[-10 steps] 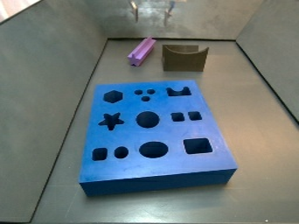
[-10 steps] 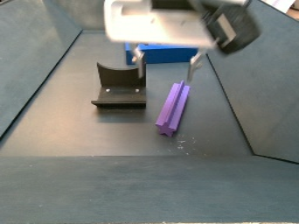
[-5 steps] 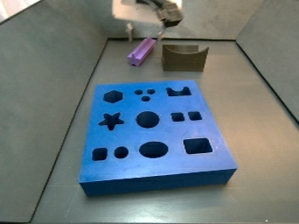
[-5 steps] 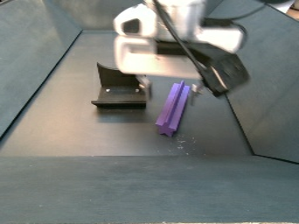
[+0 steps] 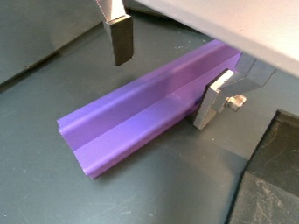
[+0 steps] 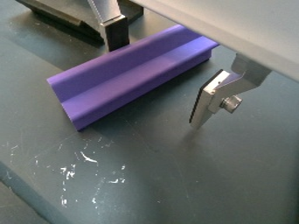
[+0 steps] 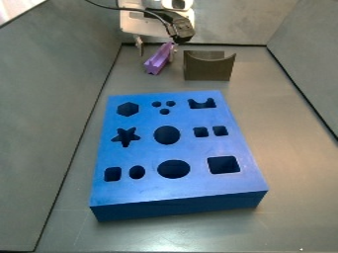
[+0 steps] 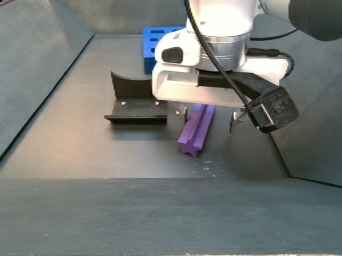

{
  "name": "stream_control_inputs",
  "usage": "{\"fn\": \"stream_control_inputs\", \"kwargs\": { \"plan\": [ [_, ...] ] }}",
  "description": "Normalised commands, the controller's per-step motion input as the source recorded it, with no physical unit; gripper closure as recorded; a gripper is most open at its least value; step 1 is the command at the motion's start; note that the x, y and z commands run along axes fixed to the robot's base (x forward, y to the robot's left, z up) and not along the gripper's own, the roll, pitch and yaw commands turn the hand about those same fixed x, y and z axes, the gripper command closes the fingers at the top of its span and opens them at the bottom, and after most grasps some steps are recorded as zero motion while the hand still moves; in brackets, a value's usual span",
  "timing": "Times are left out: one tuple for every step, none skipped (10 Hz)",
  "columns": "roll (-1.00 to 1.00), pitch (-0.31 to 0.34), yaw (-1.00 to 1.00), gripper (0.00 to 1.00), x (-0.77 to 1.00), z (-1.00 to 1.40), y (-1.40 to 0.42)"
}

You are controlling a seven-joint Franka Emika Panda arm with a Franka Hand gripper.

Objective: Pick up the star object. Move up. Place the star object on the fixture. Regrasp the star object. Move to above the board. Insert the star object.
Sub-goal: Pick up the star object, then move up.

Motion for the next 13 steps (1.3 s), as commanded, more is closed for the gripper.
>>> {"fn": "stream_control_inputs", "kwargs": {
  "plan": [
    [0.0, 0.0, 0.0, 0.0, 0.0, 0.0, 0.0],
    [0.0, 0.0, 0.0, 1.0, 0.0, 0.0, 0.0],
    [0.0, 0.0, 0.0, 1.0, 0.0, 0.0, 0.0],
    [0.0, 0.0, 0.0, 1.0, 0.0, 0.0, 0.0],
    [0.0, 0.0, 0.0, 1.0, 0.0, 0.0, 0.0],
    [0.0, 0.0, 0.0, 1.0, 0.0, 0.0, 0.0],
    [0.0, 0.0, 0.0, 1.0, 0.0, 0.0, 0.0],
    [0.0, 0.0, 0.0, 1.0, 0.0, 0.0, 0.0],
    [0.0, 0.0, 0.0, 1.0, 0.0, 0.0, 0.0],
    [0.0, 0.0, 0.0, 1.0, 0.0, 0.0, 0.0],
    [0.0, 0.0, 0.0, 1.0, 0.0, 0.0, 0.0],
    [0.0, 0.0, 0.0, 1.0, 0.0, 0.0, 0.0],
    [0.0, 0.0, 0.0, 1.0, 0.0, 0.83, 0.0]
  ]
}}
